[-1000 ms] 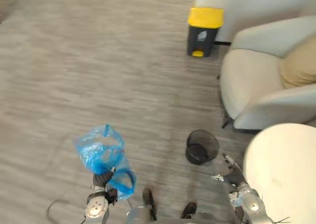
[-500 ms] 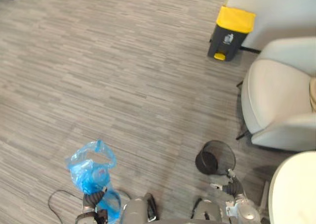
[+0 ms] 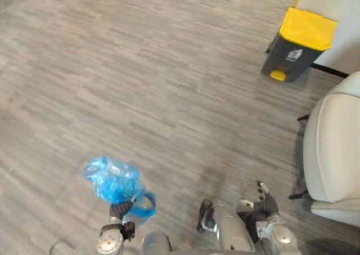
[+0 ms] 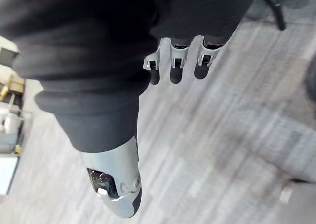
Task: Gather rubbish on tea table into small bin, then transfer packed bag to large trash can.
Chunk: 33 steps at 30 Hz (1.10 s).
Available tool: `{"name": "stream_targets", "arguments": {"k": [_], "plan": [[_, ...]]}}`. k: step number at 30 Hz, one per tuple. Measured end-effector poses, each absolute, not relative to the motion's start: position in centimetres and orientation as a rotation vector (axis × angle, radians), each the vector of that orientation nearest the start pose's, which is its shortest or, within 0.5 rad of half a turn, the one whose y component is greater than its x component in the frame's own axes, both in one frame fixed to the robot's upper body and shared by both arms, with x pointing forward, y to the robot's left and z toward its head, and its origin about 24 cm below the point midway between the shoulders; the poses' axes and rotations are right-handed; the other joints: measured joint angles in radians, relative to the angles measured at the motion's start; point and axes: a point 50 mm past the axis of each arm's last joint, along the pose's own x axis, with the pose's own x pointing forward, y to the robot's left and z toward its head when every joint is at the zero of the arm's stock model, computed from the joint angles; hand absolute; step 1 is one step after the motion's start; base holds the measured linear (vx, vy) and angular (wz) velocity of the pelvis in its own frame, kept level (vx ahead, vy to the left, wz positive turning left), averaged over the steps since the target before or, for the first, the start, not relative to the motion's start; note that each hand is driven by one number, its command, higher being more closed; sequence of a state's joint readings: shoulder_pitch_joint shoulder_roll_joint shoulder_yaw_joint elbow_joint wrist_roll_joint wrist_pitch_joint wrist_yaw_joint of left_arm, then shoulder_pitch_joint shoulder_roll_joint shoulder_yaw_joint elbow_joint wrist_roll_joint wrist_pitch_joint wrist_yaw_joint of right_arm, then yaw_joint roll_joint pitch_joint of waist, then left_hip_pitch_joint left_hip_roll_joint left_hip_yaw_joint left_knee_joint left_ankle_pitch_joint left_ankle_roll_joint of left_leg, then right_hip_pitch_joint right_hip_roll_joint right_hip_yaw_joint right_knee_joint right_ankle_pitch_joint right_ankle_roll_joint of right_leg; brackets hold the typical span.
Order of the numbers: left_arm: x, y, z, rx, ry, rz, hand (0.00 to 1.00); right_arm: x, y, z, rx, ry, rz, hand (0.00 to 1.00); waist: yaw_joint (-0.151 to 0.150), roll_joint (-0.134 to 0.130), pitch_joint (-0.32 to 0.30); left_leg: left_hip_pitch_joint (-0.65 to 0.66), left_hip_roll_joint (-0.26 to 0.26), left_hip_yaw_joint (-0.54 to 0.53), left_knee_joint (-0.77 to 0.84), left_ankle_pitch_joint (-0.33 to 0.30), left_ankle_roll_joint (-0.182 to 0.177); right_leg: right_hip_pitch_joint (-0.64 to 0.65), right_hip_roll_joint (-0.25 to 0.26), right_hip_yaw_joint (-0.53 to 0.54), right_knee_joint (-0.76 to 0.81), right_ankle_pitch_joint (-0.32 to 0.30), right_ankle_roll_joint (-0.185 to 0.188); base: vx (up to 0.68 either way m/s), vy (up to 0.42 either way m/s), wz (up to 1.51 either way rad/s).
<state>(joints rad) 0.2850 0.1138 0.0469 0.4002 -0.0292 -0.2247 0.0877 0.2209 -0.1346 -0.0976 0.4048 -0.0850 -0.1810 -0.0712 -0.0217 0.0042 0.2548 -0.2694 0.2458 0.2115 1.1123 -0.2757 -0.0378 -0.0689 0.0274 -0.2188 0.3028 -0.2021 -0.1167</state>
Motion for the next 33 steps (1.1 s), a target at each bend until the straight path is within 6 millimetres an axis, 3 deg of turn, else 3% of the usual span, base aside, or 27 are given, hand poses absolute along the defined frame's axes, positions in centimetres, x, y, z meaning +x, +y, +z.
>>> {"name": "stream_targets", "arguments": {"k": [3,4,5,6,7,8,9,10,11,12,13,14,15,16,18,19,21,22,23,24,26,28,29,30,31,32,33], "plan": [[15.0,20.5,-7.5,0.084,0.436,0.226,1.00,17.1,-22.6,-6.3,-0.241,0.405,-0.217,0.00,0.053,-0.003,0.001,-0.145,-0.047,-0.029,-0.196,-0.009,0.016,0.111,0.006,0.100,-0.085,-0.017,0.022,0.57,0.097,-1.23],[15.2,20.4,-7.4,0.080,0.426,0.224,1.00,17.4,-22.6,-6.1,-0.242,0.396,-0.220,0.00,0.069,-0.011,0.005,-0.178,-0.085,-0.073,-0.364,0.005,-0.007,0.142,-0.011,0.141,-0.091,-0.046,0.042,0.51,0.220,-1.07],[15.3,20.2,-7.3,0.077,0.417,0.224,1.00,17.5,-22.7,-6.0,-0.250,0.390,-0.227,0.00,0.072,-0.008,0.003,-0.191,-0.121,-0.133,-0.559,0.040,-0.049,0.164,-0.023,0.171,-0.087,-0.088,0.074,0.61,0.285,-1.04],[15.3,20.1,-7.3,0.073,0.415,0.226,1.00,17.5,-22.8,-6.0,-0.254,0.387,-0.231,0.00,0.076,0.001,-0.001,-0.187,-0.126,-0.158,-0.641,0.062,-0.058,0.173,-0.025,0.187,-0.075,-0.116,0.090,0.54,0.325,-1.03],[14.9,20.0,-7.4,0.070,0.424,0.229,1.00,17.4,-23.1,-5.9,-0.265,0.388,-0.243,0.00,0.092,0.019,-0.014,-0.178,-0.120,-0.192,-0.694,0.160,-0.069,0.187,-0.025,0.234,-0.027,-0.184,0.119,0.58,0.353,-1.09],[15.1,19.8,-7.3,0.071,0.418,0.231,1.00,17.0,-22.6,-6.4,-0.249,0.410,-0.249,0.00,0.100,-0.012,-0.028,-0.180,-0.143,-0.178,-0.618,0.181,-0.055,0.188,-0.059,0.259,0.016,-0.219,0.143,0.60,0.347,-1.05],[15.2,20.0,-7.1,0.078,0.411,0.235,1.00,17.1,-22.4,-6.4,-0.242,0.408,-0.249,0.00,0.101,-0.026,-0.036,-0.182,-0.155,-0.173,-0.584,0.162,-0.027,0.187,-0.077,0.265,0.036,-0.223,0.150,0.61,0.305,-0.94],[15.6,20.3,-6.8,0.093,0.395,0.231,1.00,17.2,-22.0,-6.3,-0.225,0.400,-0.251,0.00,0.109,-0.049,-0.045,-0.169,-0.159,-0.133,-0.530,0.094,-0.006,0.179,-0.105,0.283,0.105,-0.219,0.155,0.61,0.292,-0.82],[15.8,20.4,-6.4,0.100,0.379,0.227,1.00,17.4,-21.8,-6.1,-0.218,0.387,-0.250,0.00,0.115,-0.063,-0.043,-0.130,-0.160,-0.095,-0.491,0.058,0.026,0.128,-0.130,0.288,0.263,-0.192,0.206,0.61,0.290,-0.78],[15.9,20.4,-6.4,0.101,0.375,0.224,1.00,17.5,-21.7,-6.0,-0.216,0.383,-0.250,0.00,0.112,-0.069,-0.044,-0.102,-0.160,-0.077,-0.486,0.035,0.036,0.091,-0.144,0.285,0.372,-0.163,0.259,0.57,0.250,-0.61],[16.0,20.5,-6.2,0.112,0.372,0.217,1.00,17.7,-21.4,-6.0,-0.209,0.377,-0.247,0.00,0.097,-0.072,-0.043,-0.037,-0.162,-0.055,-0.492,-0.003,0.052,0.009,-0.170,0.265,0.589,-0.132,0.308,0.54,0.198,-0.48],[16.0,20.5,-6.2,0.116,0.372,0.219,1.00,17.8,-21.0,-6.0,-0.199,0.375,-0.240,0.00,0.091,-0.073,-0.043,0.045,-0.160,-0.027,-0.531,-0.023,0.060,-0.061,-0.191,0.215,0.713,-0.140,0.281,0.52,0.167,-0.51],[15.9,20.6,-6.2,0.120,0.372,0.227,1.00,17.9,-20.7,-6.0,-0.199,0.372,-0.228,0.00,0.091,-0.073,-0.043,0.085,-0.158,-0.013,-0.558,-0.028,0.060,-0.094,-0.200,0.185,0.742,-0.147,0.257,0.58,0.132,-0.60],[16.0,20.8,-6.0,0.129,0.363,0.231,1.00,18.3,-20.1,-5.9,-0.205,0.363,-0.201,0.00,0.087,-0.064,-0.037,0.165,-0.152,0.006,-0.620,-0.036,0.065,-0.163,-0.217,0.110,0.755,-0.153,0.203,0.46,0.074,-0.61],[16.1,21.2,-5.7,0.137,0.352,0.233,1.00,18.9,-19.4,-5.7,-0.223,0.348,-0.166,0.00,0.077,-0.052,-0.032,0.243,-0.136,0.029,-0.690,-0.048,0.049,-0.259,-0.225,0.000,0.660,-0.163,0.182,0.42,0.017,-0.44],[16.1,21.6,-5.7,0.140,0.351,0.247,1.00,19.2,-19.2,-5.7,-0.227,0.346,-0.155,0.00,0.061,-0.056,-0.034,0.277,-0.128,0.040,-0.721,-0.055,0.037,-0.311,-0.222,-0.053,0.519,-0.143,0.163,0.41,-0.027,-0.14],[16.2,22.4,-6.2,0.150,0.379,0.265,1.00,19.4,-19.6,-6.2,-0.242,0.368,-0.155,0.00,0.034,-0.055,-0.032,0.332,-0.123,0.038,-0.764,-0.067,0.016,-0.360,-0.201,-0.081,0.226,-0.037,0.162,0.46,-0.077,0.05],[16.0,22.5,-6.6,0.151,0.397,0.270,1.00,19.4,-19.8,-6.4,-0.250,0.383,-0.155,0.00,0.030,-0.054,-0.032,0.352,-0.124,0.036,-0.779,-0.072,0.006,-0.364,-0.191,-0.078,0.160,0.018,0.156,0.54,-0.145,0.24],[16.1,22.5,-6.8,0.150,0.408,0.273,1.00,19.0,-20.3,-6.8,-0.280,0.412,-0.152,0.00,0.021,-0.047,-0.031,0.396,-0.117,0.017,-0.798,-0.086,-0.020,-0.344,-0.159,-0.058,0.112,0.167,0.122,0.59,-0.181,0.26],[15.9,22.4,-7.2,0.143,0.425,0.276,1.00,18.9,-20.8,-6.9,-0.307,0.420,-0.152,0.00,0.017,-0.027,-0.033,0.410,-0.099,-0.006,-0.791,-0.095,-0.036,-0.340,-0.142,-0.046,0.148,0.188,0.089,0.59,-0.173,0.19],[15.9,22.3,-7.3,0.133,0.429,0.281,1.00,19.0,-21.0,-6.8,-0.316,0.419,-0.149,0.00,0.015,-0.002,-0.025,0.387,-0.066,-0.048,-0.688,-0.062,-0.074,-0.342,-0.136,-0.066,0.245,0.085,0.072,0.66,-0.231,0.12],[16.0,21.5,-7.4,0.097,0.426,0.287,1.00,19.0,-21.0,-6.7,-0.315,0.413,-0.149,0.00,0.008,0.024,-0.012,0.290,-0.016,-0.101,-0.412,0.051,-0.075,-0.254,-0.100,-0.094,0.239,0.022,0.057,0.57,-0.251,0.14],[15.8,20.7,-7.6,0.066,0.431,0.287,1.00,18.9,-21.0,-6.2,-0.318,0.388,-0.153,0.00,0.028,0.049,-0.008,0.200,0.037,-0.123,-0.180,0.141,-0.072,-0.167,-0.064,-0.098,0.181,0.005,0.049,0.46,-0.137,-0.19],[15.8,20.2,-7.7,0.054,0.434,0.277,1.00,19.0,-20.8,-5.8,-0.307,0.368,-0.163,0.00,0.042,0.046,-0.005,0.112,0.052,-0.124,-0.040,0.092,-0.073,-0.097,-0.041,-0.088,0.136,-0.006,0.041,0.45,-0.083,-0.25],[15.8,20.1,-7.7,0.051,0.435,0.276,1.00,19.3,-20.6,-5.6,-0.298,0.354,-0.164,0.00,0.047,0.038,-0.003,0.064,0.047,-0.122,-0.011,0.071,-0.060,-0.064,-0.038,-0.084,0.110,-0.012,0.039,0.42,-0.072,-0.27],[15.8,20.1,-7.7,0.053,0.434,0.273,1.00,19.5,-20.3,-5.4,-0.282,0.340,-0.166,0.00,0.062,0.015,-0.001,-0.009,0.026,-0.094,-0.034,0.040,-0.022,-0.014,-0.039,-0.066,0.064,-0.025,0.036,0.33,-0.058,-0.24],[15.8,20.1,-7.7,0.054,0.433,0.270,1.00,19.6,-20.3,-5.4,-0.281,0.340,-0.165,0.00,0.069,0.006,-0.003,-0.042,0.015,-0.076,-0.077,0.030,-0.007,0.006,-0.040,-0.054,0.041,-0.027,0.038,0.42,-0.043,-0.36]]}}
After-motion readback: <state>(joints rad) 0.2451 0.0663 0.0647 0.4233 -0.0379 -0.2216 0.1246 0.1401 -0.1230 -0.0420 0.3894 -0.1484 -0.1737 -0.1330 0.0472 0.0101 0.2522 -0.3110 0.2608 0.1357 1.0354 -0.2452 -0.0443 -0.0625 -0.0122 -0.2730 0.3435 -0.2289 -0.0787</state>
